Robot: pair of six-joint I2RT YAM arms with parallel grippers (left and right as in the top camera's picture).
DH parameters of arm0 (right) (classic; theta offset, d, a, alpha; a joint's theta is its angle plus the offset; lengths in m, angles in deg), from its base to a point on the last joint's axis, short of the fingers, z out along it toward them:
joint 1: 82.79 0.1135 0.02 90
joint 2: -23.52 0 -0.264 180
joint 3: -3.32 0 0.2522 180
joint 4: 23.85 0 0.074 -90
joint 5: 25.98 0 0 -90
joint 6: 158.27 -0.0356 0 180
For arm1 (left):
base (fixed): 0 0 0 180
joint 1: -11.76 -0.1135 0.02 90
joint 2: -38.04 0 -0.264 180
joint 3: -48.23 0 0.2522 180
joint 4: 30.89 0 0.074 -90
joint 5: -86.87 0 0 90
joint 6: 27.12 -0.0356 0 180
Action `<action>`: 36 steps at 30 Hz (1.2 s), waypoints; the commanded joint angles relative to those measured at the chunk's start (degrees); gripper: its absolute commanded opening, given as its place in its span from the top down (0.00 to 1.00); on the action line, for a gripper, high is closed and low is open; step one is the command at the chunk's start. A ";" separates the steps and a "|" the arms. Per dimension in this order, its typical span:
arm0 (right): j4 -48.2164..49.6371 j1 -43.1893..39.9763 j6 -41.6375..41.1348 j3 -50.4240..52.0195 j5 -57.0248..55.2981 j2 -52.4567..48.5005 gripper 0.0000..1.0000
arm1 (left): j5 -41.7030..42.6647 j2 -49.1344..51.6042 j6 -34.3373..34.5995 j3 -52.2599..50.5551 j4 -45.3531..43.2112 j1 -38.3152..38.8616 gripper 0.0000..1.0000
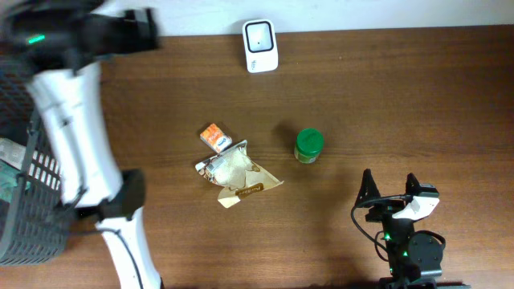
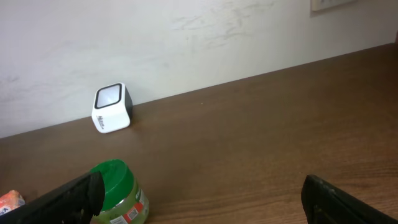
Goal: Scan the item barcode
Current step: 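Grasp the white tube from the basket with the left gripper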
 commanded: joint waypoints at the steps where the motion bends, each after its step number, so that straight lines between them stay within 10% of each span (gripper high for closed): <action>1: -0.07 0.46 -0.22 0.52 -0.07 0.39 0.02 | -5.51 -7.17 7.82 0.94 0.26 -11.89 0.00; 10: -0.07 0.46 -0.22 0.52 -0.07 0.39 0.02 | -6.21 -7.85 16.61 -24.92 -0.50 -38.23 0.01; 28: -0.07 0.46 -0.22 0.52 -0.07 0.39 0.02 | -8.26 -7.82 14.56 -78.86 -40.61 -39.10 0.01; 33: -0.07 0.46 -0.22 0.52 -0.07 0.39 0.02 | -8.26 -7.72 12.35 -82.73 -46.16 -38.99 0.11; 36: -0.07 0.46 -0.22 0.52 -0.07 0.39 0.02 | -8.28 -7.72 12.00 -85.57 -48.28 -38.99 0.34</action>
